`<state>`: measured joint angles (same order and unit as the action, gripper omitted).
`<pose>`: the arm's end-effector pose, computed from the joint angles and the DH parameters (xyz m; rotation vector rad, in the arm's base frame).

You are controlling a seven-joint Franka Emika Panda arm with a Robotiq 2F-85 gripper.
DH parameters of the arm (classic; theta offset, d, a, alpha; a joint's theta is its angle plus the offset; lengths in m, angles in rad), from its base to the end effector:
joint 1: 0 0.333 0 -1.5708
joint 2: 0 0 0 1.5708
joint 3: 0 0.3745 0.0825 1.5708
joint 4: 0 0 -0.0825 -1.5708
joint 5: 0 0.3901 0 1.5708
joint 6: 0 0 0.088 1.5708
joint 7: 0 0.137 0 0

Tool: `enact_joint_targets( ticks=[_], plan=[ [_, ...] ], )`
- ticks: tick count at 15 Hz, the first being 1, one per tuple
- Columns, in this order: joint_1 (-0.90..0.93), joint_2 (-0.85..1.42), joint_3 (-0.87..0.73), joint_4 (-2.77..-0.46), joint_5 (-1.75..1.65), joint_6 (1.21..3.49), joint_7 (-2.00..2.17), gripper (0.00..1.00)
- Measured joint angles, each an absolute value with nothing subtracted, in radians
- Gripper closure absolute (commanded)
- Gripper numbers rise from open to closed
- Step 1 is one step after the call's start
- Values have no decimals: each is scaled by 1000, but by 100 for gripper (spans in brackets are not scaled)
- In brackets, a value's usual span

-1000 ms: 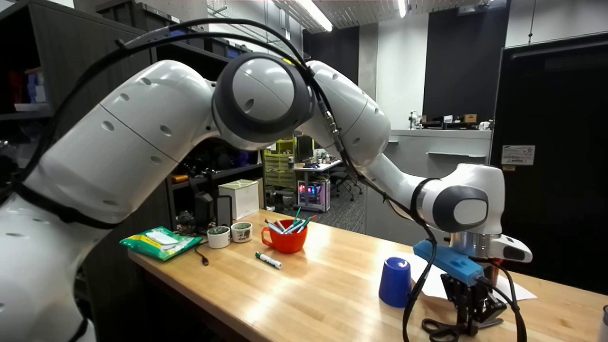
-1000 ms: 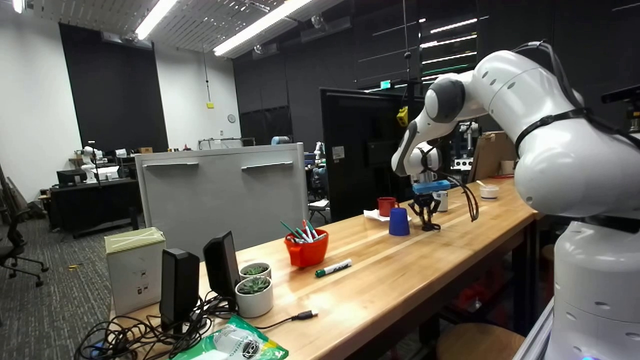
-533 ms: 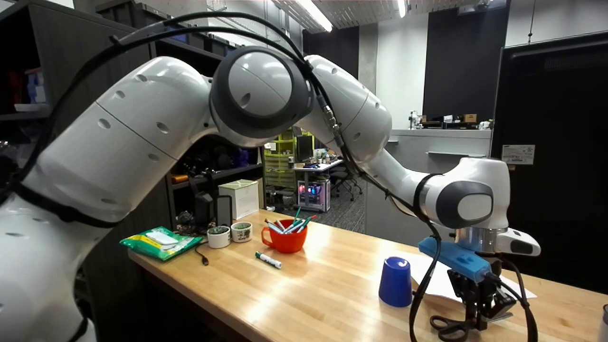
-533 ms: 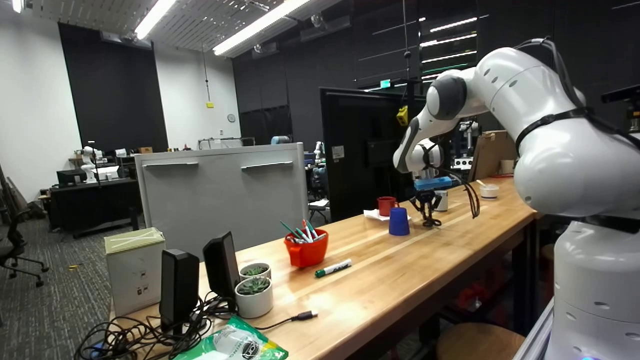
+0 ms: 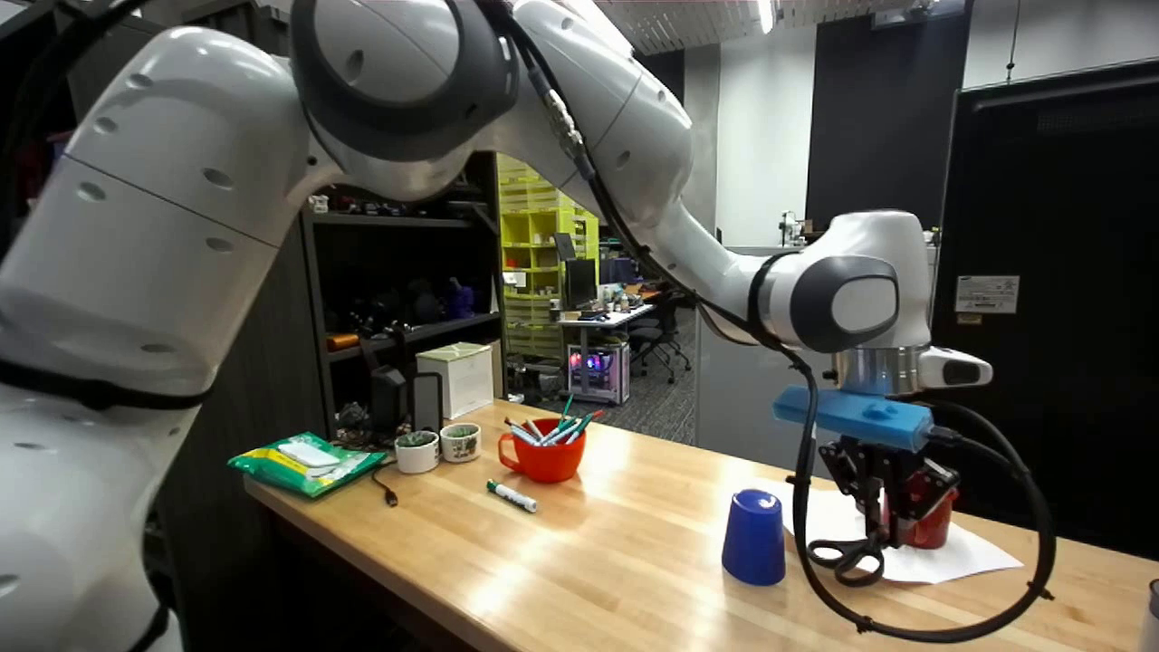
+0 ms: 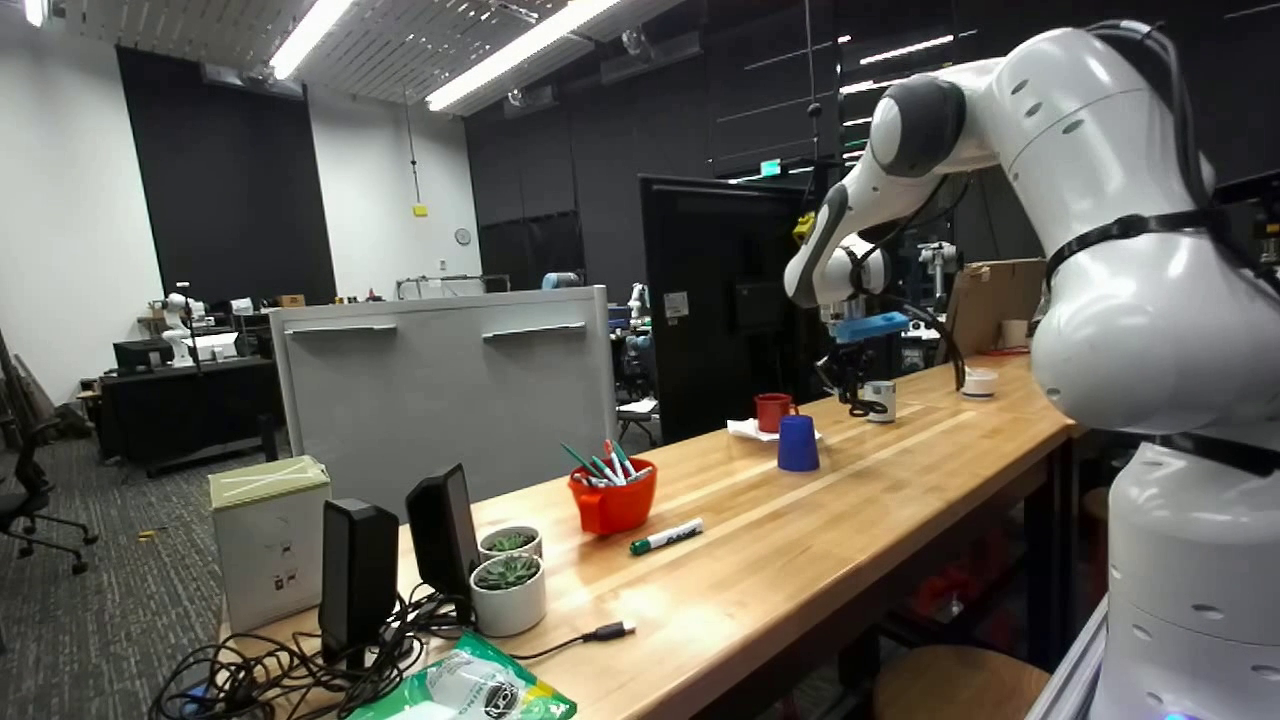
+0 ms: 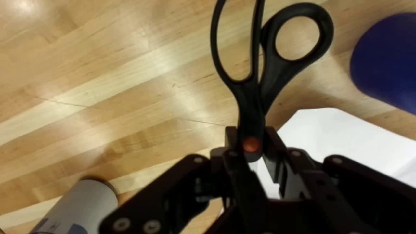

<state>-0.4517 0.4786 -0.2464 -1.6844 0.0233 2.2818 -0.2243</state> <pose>0.5654 -0.4437 0.3612 2.9209 -0.6742 0.1175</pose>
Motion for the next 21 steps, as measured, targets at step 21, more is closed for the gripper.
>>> enact_joint_targets(
  ticks=[21],
  plan=[
    [-180,62,-145,-2281,-188,2403,-342,94]
  ],
)
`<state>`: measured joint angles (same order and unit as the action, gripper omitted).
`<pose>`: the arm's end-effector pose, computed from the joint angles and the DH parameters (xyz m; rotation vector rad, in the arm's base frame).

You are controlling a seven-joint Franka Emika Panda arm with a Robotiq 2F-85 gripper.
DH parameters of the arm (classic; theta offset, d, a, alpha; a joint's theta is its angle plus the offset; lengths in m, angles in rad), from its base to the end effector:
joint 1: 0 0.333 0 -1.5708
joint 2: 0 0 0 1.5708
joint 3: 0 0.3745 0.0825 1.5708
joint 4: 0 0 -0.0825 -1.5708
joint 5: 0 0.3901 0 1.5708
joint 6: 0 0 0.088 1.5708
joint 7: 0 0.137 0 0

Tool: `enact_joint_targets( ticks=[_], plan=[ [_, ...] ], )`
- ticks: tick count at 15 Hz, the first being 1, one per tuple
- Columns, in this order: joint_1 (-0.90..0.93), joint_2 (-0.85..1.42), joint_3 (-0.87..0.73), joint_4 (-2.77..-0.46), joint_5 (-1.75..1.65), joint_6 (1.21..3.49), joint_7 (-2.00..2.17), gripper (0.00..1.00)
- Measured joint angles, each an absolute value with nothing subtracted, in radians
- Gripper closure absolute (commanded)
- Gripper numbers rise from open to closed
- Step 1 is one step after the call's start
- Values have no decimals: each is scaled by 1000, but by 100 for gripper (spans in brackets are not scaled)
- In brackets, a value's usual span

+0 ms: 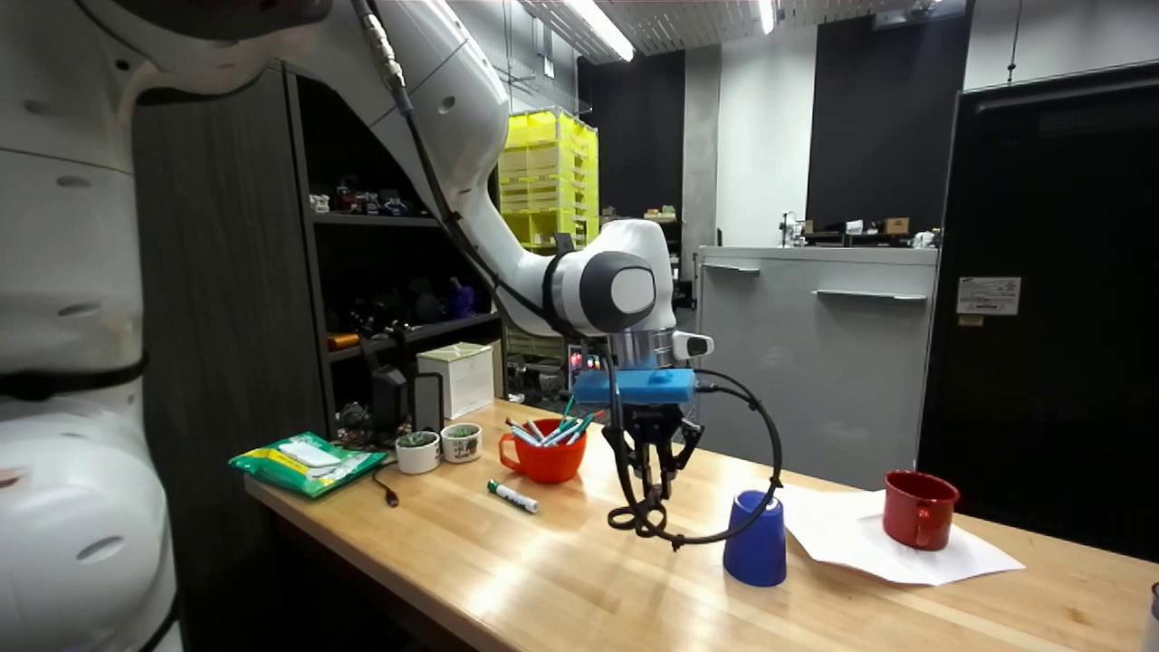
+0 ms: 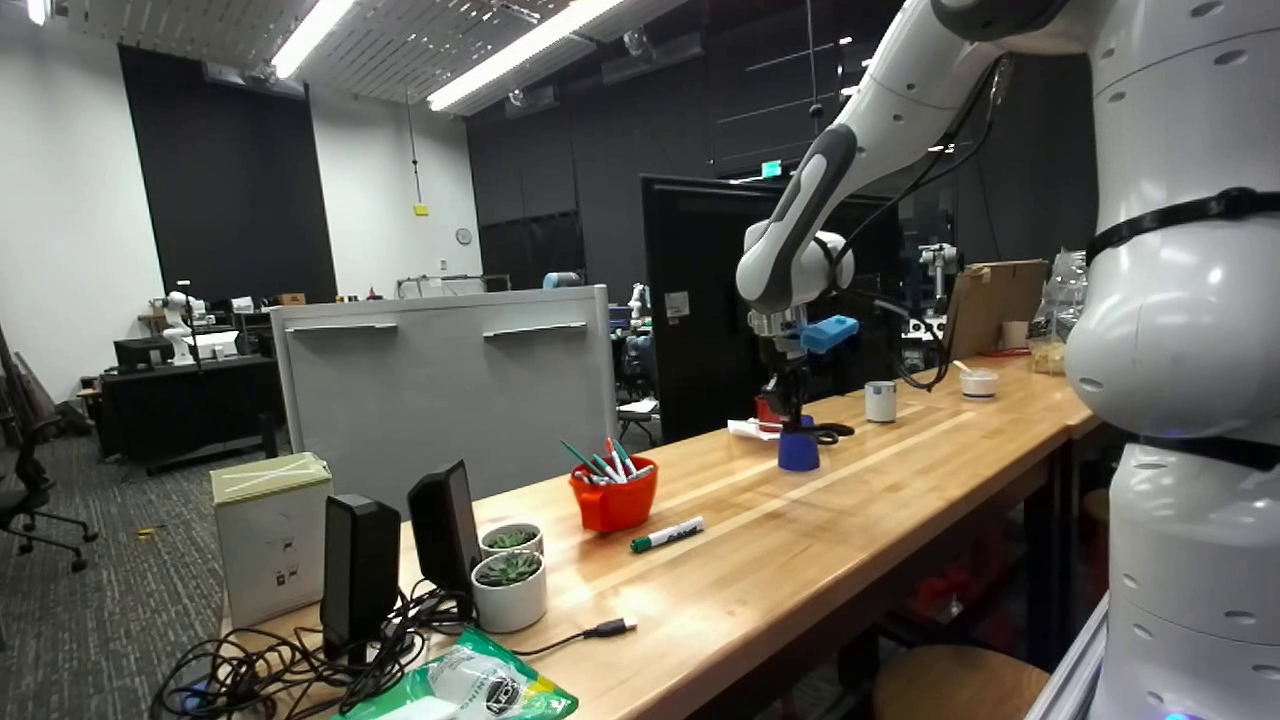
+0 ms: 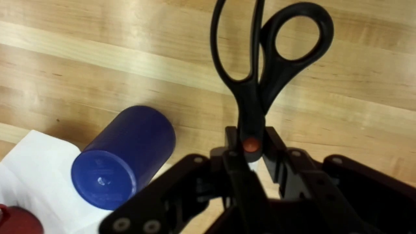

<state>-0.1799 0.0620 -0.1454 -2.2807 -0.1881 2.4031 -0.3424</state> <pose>0.5093 -0.1767 0.3580 2.9811 0.2287 0.0167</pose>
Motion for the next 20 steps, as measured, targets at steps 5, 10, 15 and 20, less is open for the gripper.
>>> enact_joint_targets(
  ticks=[5,10,15,20],
  plan=[
    [-180,73,-146,-2324,-154,2442,-323,94],
    [-184,114,-151,-2345,-130,2492,-322,94],
    [-190,172,-152,-2343,-97,2540,-322,94],
    [-200,222,-152,-2342,-85,2584,-322,49]
  ],
)
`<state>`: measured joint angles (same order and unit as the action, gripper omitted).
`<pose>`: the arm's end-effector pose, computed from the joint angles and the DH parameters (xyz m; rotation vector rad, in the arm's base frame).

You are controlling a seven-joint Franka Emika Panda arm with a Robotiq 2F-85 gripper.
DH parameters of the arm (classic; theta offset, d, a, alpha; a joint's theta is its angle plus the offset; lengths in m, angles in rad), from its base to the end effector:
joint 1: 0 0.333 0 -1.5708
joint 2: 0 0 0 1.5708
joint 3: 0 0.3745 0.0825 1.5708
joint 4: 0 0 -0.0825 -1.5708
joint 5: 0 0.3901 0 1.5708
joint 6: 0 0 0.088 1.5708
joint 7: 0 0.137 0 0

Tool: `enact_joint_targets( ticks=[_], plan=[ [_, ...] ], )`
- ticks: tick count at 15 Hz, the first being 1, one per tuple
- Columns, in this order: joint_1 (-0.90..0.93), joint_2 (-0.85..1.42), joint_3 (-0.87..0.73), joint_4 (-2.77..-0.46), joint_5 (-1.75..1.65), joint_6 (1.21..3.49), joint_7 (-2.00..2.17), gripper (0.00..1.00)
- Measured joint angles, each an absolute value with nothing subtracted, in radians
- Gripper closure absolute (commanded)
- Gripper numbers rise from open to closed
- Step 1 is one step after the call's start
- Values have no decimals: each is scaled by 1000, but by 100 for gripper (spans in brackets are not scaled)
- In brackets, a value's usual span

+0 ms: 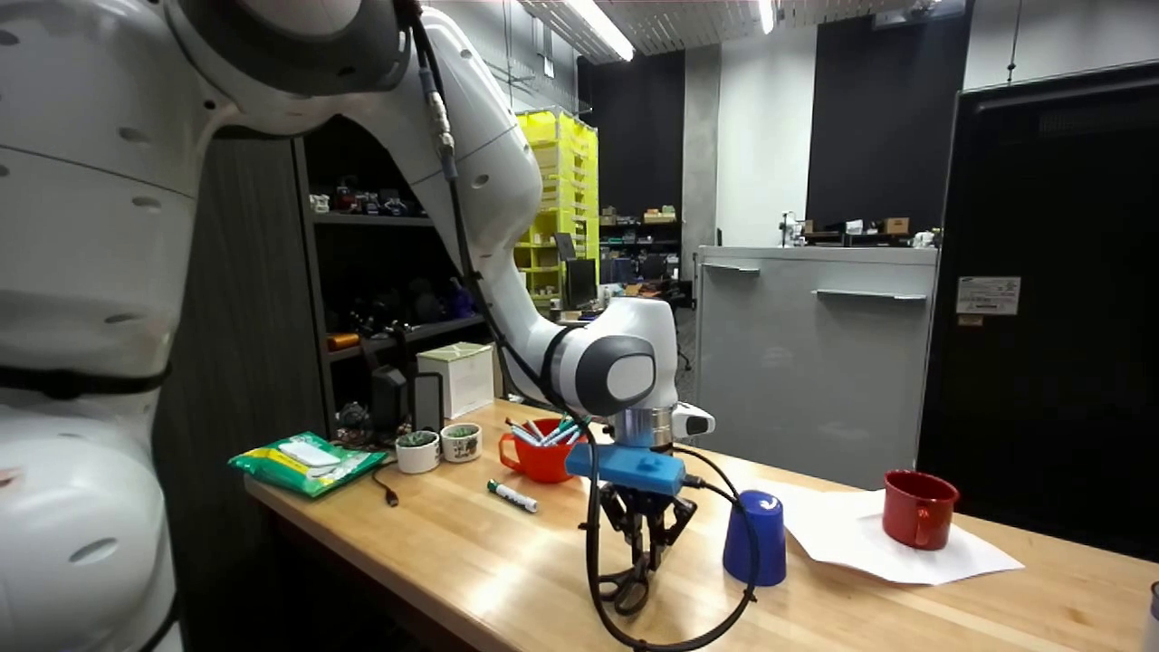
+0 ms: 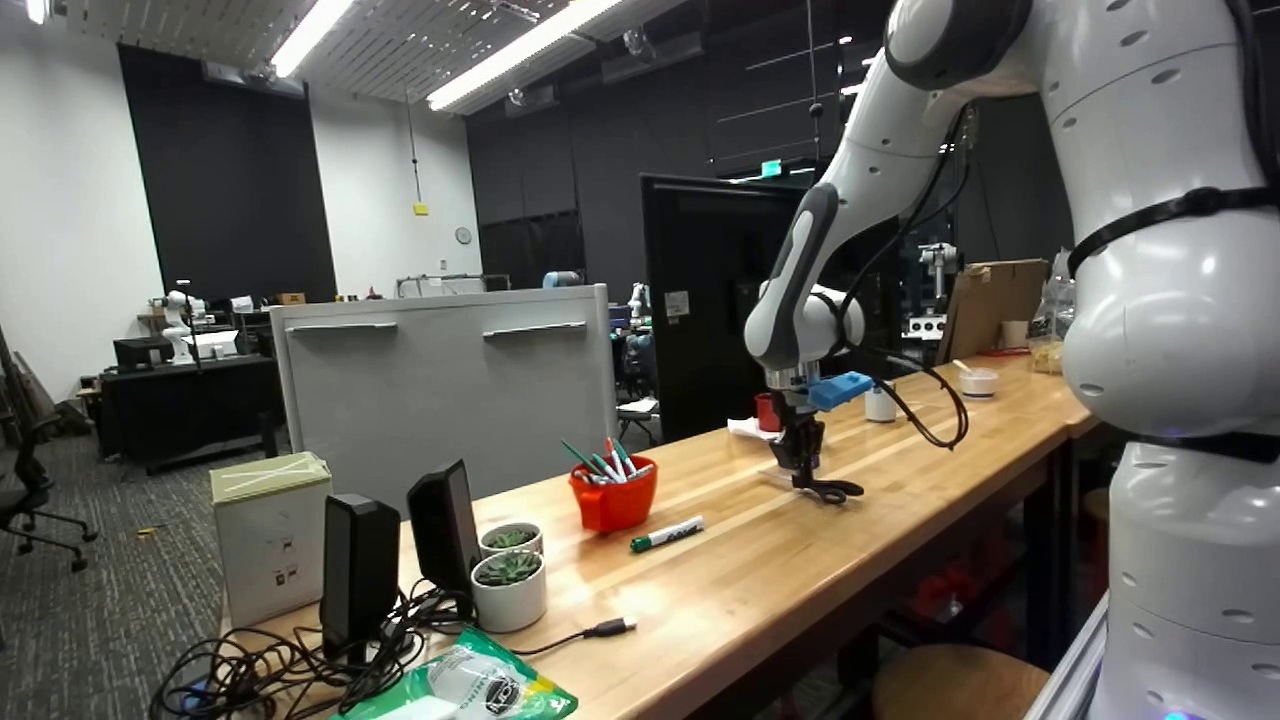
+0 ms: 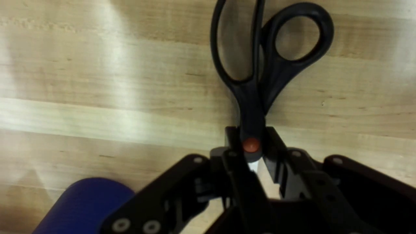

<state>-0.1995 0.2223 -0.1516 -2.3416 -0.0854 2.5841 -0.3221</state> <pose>0.5034 -0.1845 0.2645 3.0588 0.0720 -0.0088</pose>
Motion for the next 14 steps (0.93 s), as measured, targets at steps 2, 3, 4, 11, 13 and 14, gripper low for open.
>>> enact_joint_targets(
  ticks=[2,3,4,11,13,14],
  plan=[
    [-204,236,-152,-2340,-85,2592,-322,36],
    [-206,238,-152,-2339,-85,2593,-322,30],
    [-208,238,-152,-2338,-85,2593,-321,23],
    [-231,214,-167,-2327,-85,2588,-303,0],
    [-239,186,-178,-2333,-85,2563,-298,0],
    [-242,168,-184,-2338,-85,2543,-296,0]
  ],
)
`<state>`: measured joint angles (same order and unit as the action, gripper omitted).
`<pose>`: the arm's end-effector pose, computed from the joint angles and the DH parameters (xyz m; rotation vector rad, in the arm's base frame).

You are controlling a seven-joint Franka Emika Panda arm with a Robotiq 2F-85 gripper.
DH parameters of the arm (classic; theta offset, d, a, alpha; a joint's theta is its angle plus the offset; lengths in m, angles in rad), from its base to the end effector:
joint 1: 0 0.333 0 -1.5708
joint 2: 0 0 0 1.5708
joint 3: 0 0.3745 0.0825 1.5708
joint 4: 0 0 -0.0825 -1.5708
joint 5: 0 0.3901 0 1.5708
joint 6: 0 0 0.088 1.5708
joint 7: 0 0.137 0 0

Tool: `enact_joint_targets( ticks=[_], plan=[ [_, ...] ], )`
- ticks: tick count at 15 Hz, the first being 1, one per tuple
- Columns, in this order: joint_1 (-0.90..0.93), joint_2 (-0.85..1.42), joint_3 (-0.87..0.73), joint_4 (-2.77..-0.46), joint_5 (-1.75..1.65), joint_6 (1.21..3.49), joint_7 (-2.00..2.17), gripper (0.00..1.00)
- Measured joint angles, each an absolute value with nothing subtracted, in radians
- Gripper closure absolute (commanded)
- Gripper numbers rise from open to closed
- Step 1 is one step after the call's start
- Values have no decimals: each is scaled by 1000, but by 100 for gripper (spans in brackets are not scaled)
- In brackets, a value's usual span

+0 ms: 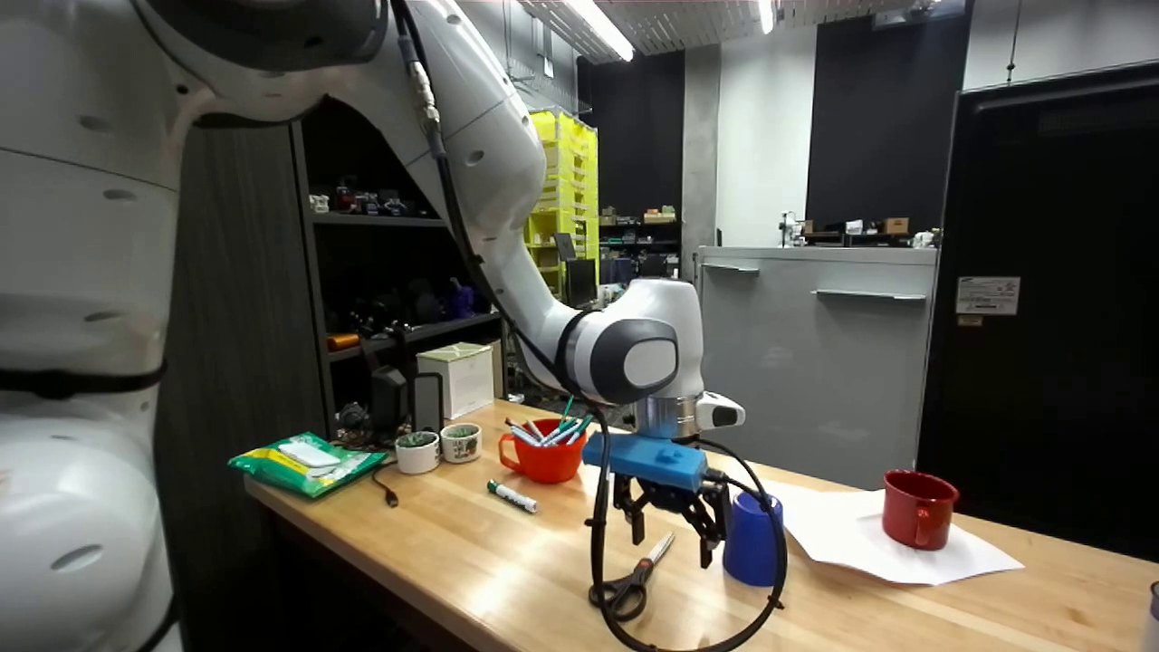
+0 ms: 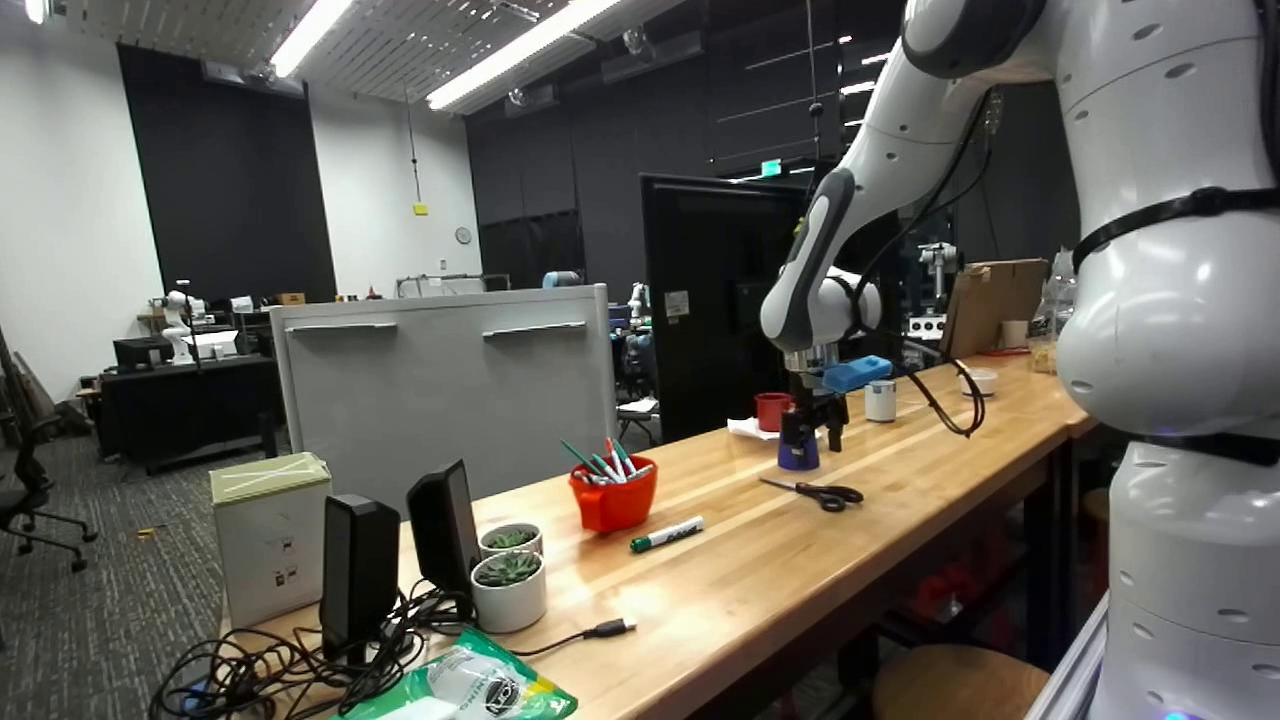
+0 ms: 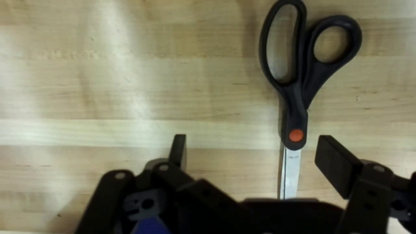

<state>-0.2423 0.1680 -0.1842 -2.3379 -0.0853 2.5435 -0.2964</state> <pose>0.4871 -0.2217 0.2915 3.0516 -0.0876 0.0131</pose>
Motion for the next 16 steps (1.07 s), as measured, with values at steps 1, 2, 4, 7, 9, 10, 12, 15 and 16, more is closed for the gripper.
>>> enact_joint_targets(
  ticks=[1,2,4,7,9,10,12,15,16],
  plan=[
    [-243,149,-190,-2347,-85,2520,-296,0],
    [-243,129,-193,-2358,-87,2495,-297,0],
    [-243,87,-198,-2385,-107,2456,-296,0],
    [-243,44,-204,-2411,-121,2431,-296,0],
    [-243,38,-205,-2416,-121,2430,-296,0],
    [-242,37,-205,-2418,-121,2430,-296,0],
    [-242,38,-205,-2419,-121,2430,-296,0],
    [-240,44,-204,-2422,-120,2434,-298,0],
    [-239,46,-203,-2425,-120,2435,-299,0]
  ],
)
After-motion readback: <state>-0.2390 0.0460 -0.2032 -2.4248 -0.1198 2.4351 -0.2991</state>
